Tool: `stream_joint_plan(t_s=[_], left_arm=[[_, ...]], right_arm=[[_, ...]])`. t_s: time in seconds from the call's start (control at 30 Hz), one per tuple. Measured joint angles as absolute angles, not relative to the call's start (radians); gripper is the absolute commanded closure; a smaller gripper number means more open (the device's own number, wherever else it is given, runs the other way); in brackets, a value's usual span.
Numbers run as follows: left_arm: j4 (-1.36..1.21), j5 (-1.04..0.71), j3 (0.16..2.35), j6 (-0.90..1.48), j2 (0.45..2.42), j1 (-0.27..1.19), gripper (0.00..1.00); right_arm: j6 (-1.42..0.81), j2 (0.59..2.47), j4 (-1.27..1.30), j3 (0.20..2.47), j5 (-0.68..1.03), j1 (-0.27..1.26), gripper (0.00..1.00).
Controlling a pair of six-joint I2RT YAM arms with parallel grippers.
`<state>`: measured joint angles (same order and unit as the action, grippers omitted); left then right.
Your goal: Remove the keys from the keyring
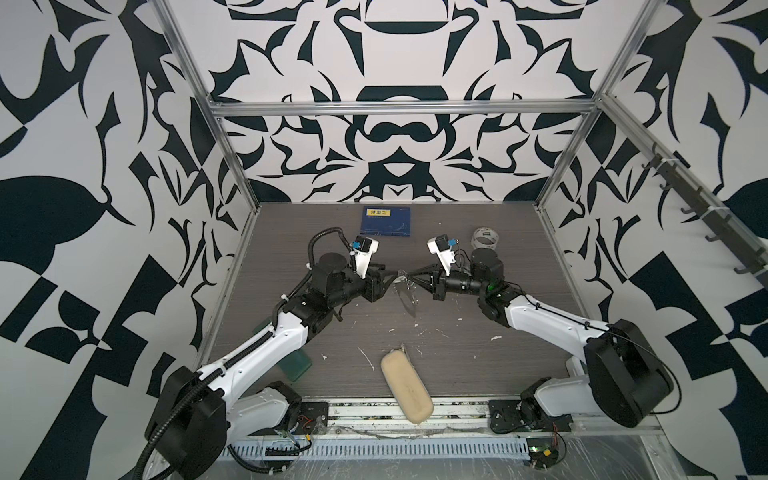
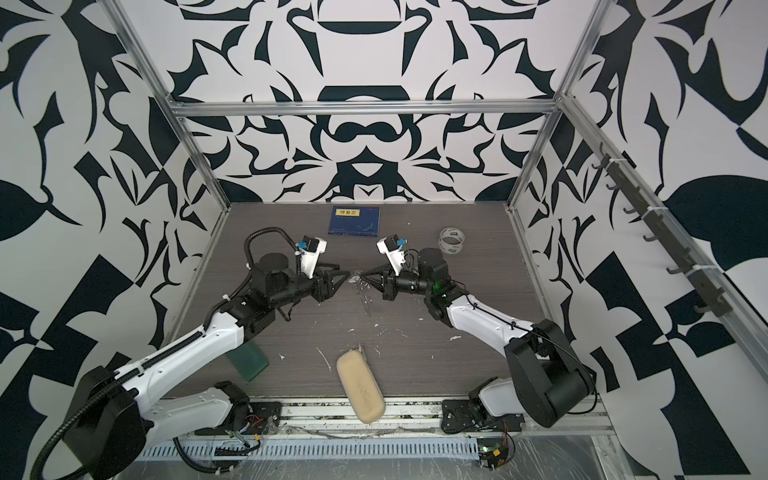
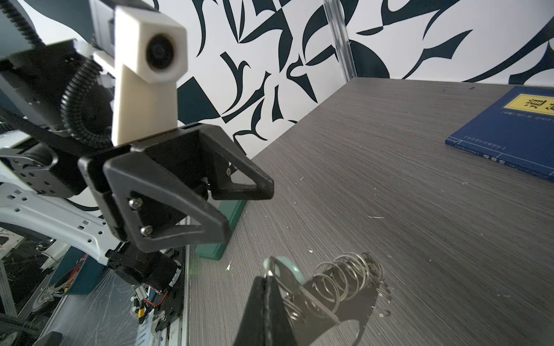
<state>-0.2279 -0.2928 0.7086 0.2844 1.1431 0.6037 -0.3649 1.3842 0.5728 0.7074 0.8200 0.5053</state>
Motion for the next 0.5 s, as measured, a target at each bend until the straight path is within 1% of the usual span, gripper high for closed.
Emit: stream_joint_plan(t_s=[0.13, 0.27, 0.43, 0.5], left_arm=[[-0.216, -0.306, 0.709, 0.280, 1.141, 0.604, 0.49], [-0.202, -0.316, 0.699, 0.249, 1.116, 0.604, 0.61], [-0.237, -0.336, 0.615, 0.195, 1.050, 0.604, 0.68], [-0.240, -0.336, 0.597, 0.181, 1.047, 0.604, 0.68]], right_arm=[[-0.367, 1.384, 0.573, 0.707, 0.824, 0.503, 1.00], [-0.369, 1.384, 0.573, 0.707, 0.829, 0.499, 1.00], [-0.373, 1.384, 0.576, 0.707, 0.844, 0.499, 1.00], [-0.375, 1.384, 0.581, 0.707, 0.851, 0.499, 1.00]])
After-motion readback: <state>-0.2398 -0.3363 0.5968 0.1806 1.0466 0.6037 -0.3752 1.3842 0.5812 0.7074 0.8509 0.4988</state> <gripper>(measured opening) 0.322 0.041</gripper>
